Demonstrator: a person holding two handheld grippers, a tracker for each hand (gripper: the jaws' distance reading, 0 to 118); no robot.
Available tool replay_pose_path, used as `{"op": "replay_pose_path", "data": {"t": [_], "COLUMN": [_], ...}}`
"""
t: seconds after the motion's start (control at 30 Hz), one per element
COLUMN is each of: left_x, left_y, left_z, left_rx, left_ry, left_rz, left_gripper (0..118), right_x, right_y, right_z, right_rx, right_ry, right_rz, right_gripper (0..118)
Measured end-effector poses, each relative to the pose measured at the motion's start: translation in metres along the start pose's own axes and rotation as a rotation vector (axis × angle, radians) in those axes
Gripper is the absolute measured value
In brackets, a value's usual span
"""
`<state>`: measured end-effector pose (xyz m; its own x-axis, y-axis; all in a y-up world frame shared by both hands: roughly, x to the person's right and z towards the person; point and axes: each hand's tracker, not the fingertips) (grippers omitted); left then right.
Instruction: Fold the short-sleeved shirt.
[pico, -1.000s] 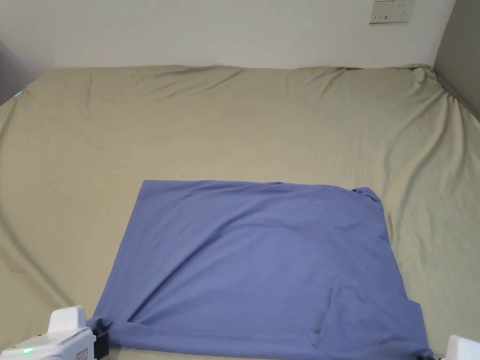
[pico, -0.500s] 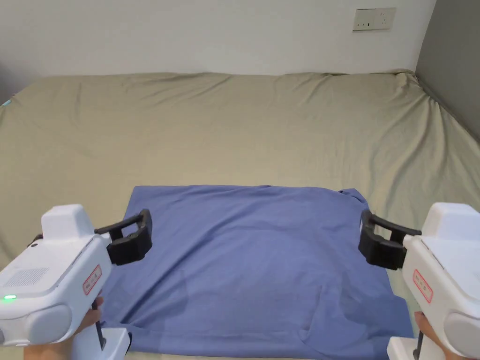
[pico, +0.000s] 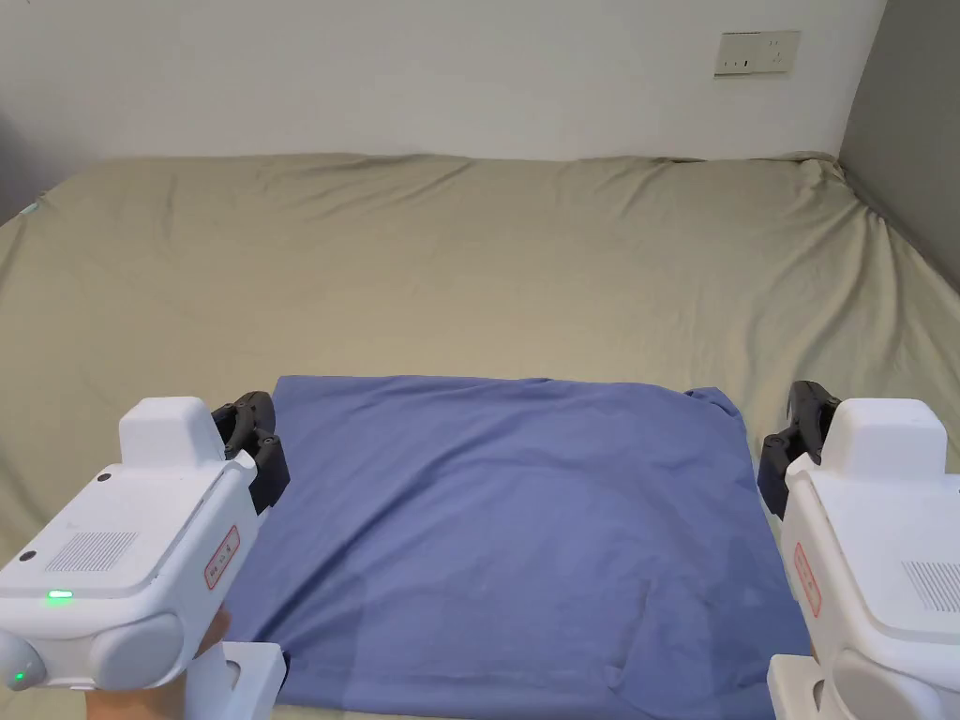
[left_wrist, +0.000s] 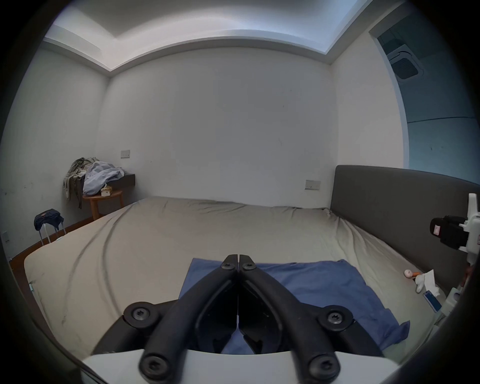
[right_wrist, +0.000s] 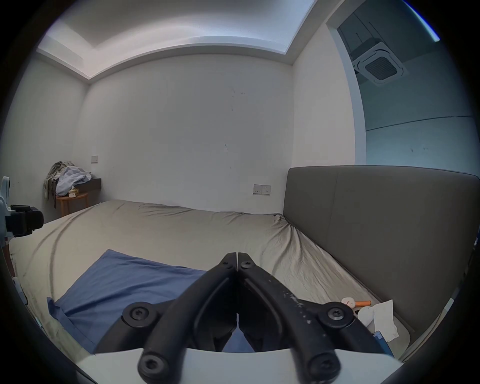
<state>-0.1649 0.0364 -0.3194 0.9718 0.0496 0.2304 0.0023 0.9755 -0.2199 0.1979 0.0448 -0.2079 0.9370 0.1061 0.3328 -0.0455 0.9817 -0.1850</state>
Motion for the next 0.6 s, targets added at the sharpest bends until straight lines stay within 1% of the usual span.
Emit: {"op": "replay_pose_path", "data": {"t": [0.07, 0.17, 0.23, 0.3, 0.37, 0.4, 0.43, 0.47, 0.5, 0.6], "left_x": [-0.013, -0.044, -0.064, -0.082, -0.097, -0.106, -0.112, -0.115, -0.118, -0.122], "left_y": [-0.002, -0.017, -0.032, -0.048, -0.069, -0.078, -0.086, -0.095, -0.102, -0.123], "left_z": [-0.009, -0.025, -0.027, -0.030, -0.032, -0.033, -0.034, -0.034, -0.035, -0.040], "left_rx": [-0.107, -0.359, -0.418, -0.481, -0.558, -0.589, -0.607, -0.612, -0.639, -0.707], "left_ry": [0.046, 0.080, 0.092, 0.093, 0.108, 0.115, 0.108, 0.110, 0.122, 0.112], "left_rz": [0.022, 0.116, 0.160, 0.176, 0.185, 0.194, 0.205, 0.193, 0.177, 0.162], "left_gripper": [0, 0, 0, 0, 0, 0, 4, 21, 44, 74], "right_x": [0.001, 0.001, 0.003, 0.004, 0.004, -0.004, -0.006, -0.007, -0.008, 0.000], "right_y": [-0.001, -0.004, -0.007, -0.010, -0.013, -0.008, -0.008, -0.008, -0.009, -0.018], "right_z": [-0.001, -0.002, -0.004, -0.005, -0.006, 0.000, 0.002, 0.002, 0.002, -0.003], "right_rx": [-0.008, -0.018, -0.026, -0.038, -0.055, -0.064, -0.069, -0.079, -0.085, -0.109], "right_ry": [0.001, 0.004, 0.012, 0.030, 0.032, 0.031, 0.029, 0.026, 0.026, 0.017], "right_rz": [-0.002, -0.001, -0.005, -0.026, -0.026, -0.023, -0.021, -0.017, -0.015, -0.019], "right_gripper": [2, 2, 2, 2, 2, 2, 2, 2, 2, 2]}}
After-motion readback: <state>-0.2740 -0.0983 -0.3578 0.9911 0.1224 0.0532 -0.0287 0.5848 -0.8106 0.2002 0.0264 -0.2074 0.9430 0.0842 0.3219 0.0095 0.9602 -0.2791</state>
